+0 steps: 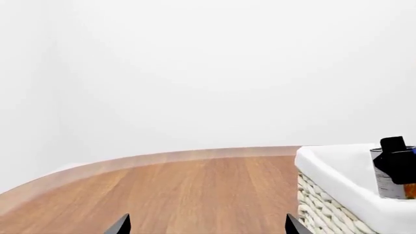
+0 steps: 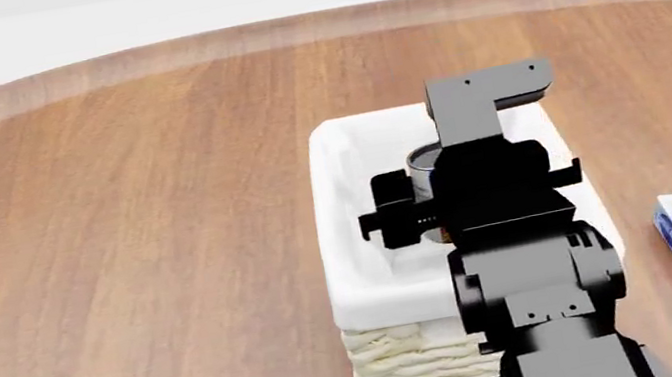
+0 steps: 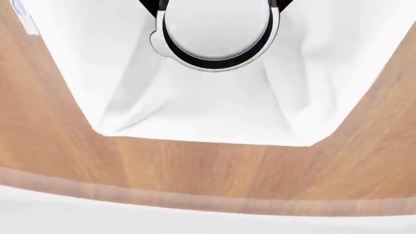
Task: Pick up the alphabet soup and put it in the basket.
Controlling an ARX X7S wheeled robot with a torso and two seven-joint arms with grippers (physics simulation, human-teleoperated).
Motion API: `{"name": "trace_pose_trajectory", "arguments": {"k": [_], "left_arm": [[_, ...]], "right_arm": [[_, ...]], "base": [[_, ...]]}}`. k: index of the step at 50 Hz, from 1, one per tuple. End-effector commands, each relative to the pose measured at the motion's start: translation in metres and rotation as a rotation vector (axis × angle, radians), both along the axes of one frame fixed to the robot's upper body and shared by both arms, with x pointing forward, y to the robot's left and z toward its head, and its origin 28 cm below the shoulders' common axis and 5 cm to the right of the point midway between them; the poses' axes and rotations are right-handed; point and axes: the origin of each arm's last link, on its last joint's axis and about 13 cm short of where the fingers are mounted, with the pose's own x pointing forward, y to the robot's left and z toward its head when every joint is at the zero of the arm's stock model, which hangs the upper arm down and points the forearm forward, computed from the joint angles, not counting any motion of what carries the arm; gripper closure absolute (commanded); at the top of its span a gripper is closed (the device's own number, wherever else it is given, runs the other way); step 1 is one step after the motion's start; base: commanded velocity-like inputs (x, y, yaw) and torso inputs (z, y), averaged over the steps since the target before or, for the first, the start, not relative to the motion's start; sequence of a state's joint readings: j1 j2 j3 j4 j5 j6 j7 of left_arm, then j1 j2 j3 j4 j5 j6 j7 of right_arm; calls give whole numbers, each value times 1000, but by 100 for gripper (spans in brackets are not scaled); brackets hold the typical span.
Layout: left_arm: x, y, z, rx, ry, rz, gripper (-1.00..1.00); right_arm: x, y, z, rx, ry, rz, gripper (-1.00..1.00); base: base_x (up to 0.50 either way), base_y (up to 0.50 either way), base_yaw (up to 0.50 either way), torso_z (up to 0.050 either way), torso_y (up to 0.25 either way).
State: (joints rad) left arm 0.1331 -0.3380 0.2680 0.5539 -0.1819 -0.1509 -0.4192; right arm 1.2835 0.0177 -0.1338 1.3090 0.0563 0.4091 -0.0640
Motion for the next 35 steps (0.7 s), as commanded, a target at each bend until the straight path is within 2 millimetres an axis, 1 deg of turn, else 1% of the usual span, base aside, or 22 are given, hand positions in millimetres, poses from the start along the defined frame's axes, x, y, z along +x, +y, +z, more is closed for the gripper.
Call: {"name": "trace_pose_trajectory", "arguments": {"k": [1,16,17,26,29,32,33,34,35], "left_arm": [[0,0,0,0,1,2,-100],[0,0,0,1,3,2,-100],[0,0,0,1,3,1,-100],[1,0,-1,2,5,1,-100],[1,0,-2,1,7,0,-100],[1,0,-2,2,6,0,-100],[1,0,-1,2,6,1,-100],[1,0,-1,1,6,1,-100],[1,0,-2,2,6,2,-100]], "right_arm": [[-3,0,-5,9,43,19,100],[-3,-2,-5,13,39,14,100],[-3,-2,-6,15,41,11,-100],[-1,-2,-4,27,17,1,-100],[0,-2,-2,32,-17,-8,-100],[5,-1,5,68,-137,-6,-100],[11,0,14,91,-289,2,-100],[14,1,20,111,-368,11,-100],[15,2,24,131,-400,24,-100]], "base": [[0,0,0,0,0],[0,0,0,0,1],[0,0,0,0,0],[0,0,0,0,0],[0,0,0,0,0],[0,0,0,0,0],[0,0,0,0,0],[0,0,0,0,0],[0,0,0,0,0]]}}
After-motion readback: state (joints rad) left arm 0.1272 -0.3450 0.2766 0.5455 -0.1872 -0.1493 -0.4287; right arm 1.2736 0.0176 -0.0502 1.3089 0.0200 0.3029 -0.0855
